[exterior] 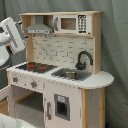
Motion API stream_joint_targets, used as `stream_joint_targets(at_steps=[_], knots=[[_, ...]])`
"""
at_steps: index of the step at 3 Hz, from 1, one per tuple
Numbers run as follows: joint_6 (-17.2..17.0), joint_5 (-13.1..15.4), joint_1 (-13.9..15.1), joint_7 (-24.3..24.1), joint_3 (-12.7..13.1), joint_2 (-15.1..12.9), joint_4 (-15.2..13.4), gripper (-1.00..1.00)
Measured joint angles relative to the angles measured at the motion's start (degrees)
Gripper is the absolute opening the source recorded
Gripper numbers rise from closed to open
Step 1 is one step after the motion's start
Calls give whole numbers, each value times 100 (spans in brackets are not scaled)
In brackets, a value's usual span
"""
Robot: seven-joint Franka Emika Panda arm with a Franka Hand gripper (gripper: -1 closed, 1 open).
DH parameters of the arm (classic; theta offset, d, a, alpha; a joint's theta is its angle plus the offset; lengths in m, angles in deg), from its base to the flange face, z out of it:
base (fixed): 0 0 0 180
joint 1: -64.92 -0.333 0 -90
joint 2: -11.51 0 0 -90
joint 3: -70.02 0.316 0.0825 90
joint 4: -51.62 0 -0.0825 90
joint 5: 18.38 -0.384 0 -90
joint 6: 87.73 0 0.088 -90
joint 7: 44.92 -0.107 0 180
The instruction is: Play with the kitchen
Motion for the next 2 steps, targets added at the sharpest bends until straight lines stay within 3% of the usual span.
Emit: stream_joint_targets(at_steps=[1, 2], knots=[[-410, 10, 94, 255, 285, -70, 230, 100], [-407, 16, 413, 268, 745, -317, 626, 100]])
